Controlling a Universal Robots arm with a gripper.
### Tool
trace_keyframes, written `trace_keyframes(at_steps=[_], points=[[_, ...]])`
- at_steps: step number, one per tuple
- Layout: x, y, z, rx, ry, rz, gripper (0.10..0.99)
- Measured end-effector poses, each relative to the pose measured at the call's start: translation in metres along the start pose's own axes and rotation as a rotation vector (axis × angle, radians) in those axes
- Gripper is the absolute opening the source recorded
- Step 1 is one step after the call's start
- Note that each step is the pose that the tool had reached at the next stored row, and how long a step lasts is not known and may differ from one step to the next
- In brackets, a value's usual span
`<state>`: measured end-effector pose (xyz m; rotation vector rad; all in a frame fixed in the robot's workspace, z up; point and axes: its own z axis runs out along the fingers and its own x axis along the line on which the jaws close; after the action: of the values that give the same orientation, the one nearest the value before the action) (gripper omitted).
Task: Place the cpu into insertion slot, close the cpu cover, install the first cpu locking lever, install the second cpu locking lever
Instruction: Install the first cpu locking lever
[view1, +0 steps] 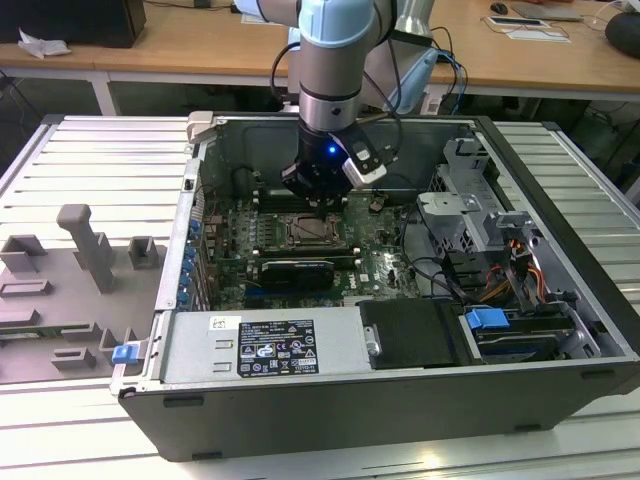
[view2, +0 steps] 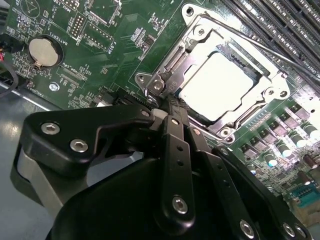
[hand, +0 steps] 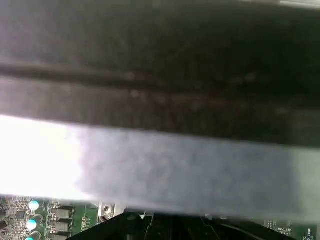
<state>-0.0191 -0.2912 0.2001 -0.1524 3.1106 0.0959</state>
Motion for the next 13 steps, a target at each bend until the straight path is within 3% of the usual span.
trace_keyframes(at_steps=[2, 3, 5, 9, 13], points=[[0.0002, -0.0006, -0.0006, -0.012, -0.0009, 0.000, 0.106], [-0.0001, -0.0002, -0.0002, -0.026, -0.0023, 0.000, 0.106], [-0.0005, 0.0003, 0.0005, -0.040, -0.0046, 0.000, 0.106], [-0.0008, 0.0007, -0.0021, -0.042, -0.0058, 0.000, 0.106], [-0.0010, 0.0012, -0.0138, -0.041, -0.0049, 0.000, 0.106]])
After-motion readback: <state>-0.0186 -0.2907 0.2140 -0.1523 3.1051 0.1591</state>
